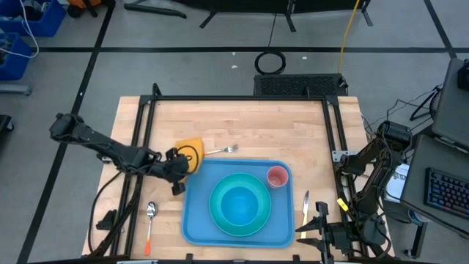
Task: Set up tray
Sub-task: Put the yellow napkin on the blue serving tray to the left of the light blue plate
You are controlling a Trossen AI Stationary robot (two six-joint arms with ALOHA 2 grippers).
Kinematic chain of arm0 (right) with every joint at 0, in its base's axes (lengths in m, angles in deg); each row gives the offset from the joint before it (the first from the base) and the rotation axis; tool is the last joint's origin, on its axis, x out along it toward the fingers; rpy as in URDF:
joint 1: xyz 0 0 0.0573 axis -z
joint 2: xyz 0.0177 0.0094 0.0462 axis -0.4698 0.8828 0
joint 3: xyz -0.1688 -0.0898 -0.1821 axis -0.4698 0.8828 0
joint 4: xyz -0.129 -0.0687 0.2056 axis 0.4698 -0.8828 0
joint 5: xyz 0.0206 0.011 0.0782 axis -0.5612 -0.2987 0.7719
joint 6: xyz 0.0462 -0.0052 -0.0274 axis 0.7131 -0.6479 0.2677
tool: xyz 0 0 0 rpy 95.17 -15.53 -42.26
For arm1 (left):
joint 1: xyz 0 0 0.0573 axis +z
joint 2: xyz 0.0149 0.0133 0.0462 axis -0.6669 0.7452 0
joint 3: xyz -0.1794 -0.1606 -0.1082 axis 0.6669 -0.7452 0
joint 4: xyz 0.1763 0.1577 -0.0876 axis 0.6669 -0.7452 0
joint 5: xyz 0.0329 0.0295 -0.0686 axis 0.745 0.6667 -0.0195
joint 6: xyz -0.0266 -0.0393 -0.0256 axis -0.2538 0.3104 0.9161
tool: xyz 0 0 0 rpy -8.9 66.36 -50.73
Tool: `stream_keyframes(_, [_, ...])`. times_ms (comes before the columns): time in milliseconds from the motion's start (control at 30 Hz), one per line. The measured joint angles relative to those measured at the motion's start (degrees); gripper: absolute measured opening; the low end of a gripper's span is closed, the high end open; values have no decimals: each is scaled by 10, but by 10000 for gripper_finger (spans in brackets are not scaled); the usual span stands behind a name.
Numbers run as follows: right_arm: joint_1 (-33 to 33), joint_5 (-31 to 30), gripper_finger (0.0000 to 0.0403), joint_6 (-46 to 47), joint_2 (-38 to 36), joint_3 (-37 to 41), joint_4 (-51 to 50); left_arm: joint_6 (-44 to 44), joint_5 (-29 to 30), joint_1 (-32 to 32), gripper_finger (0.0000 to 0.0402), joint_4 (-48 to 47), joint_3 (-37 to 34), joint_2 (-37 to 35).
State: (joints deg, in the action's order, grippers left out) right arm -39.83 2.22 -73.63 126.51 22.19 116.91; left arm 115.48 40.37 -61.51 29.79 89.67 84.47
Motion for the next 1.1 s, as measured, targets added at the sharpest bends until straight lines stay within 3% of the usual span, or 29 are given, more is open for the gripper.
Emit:
stream_keyframes(267, [0,0,114,0,0,0,0,34,-58,-38,1,39,0,0])
stream_keyframes(533, [4,0,114,1,0,0,0,46,-78,-72,1,93,1,11])
stream_keyframes(1100, [4,0,114,2,0,0,0,92,-154,-112,1,172,1,156])
